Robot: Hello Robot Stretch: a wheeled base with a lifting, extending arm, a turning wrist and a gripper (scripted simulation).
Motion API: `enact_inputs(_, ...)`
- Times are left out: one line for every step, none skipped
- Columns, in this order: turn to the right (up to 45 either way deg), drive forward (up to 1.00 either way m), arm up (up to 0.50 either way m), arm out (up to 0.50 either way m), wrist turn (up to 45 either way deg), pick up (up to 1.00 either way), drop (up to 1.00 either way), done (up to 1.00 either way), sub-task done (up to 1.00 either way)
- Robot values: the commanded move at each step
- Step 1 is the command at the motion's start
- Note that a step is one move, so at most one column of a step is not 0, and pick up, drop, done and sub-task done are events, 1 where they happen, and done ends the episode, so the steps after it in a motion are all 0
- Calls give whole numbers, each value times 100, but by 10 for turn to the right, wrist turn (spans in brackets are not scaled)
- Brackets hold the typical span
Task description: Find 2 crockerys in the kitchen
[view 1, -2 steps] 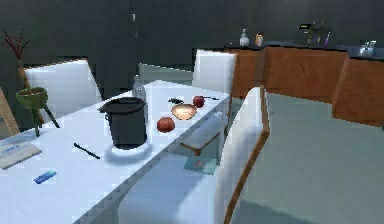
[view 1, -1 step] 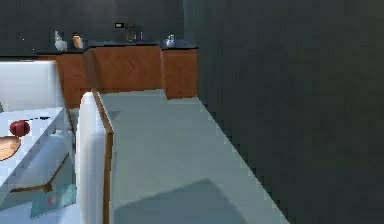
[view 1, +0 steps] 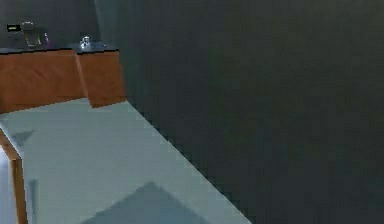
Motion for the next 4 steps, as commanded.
enact_inputs(0,75,0,0,0,0,0,0,0)
enact_inputs(-300,0,0,0,0,0,0,0,0)
enact_inputs(0,70,0,0,0,0,0,0,0)
enact_inputs(-300,0,0,0,0,0,0,0,0)
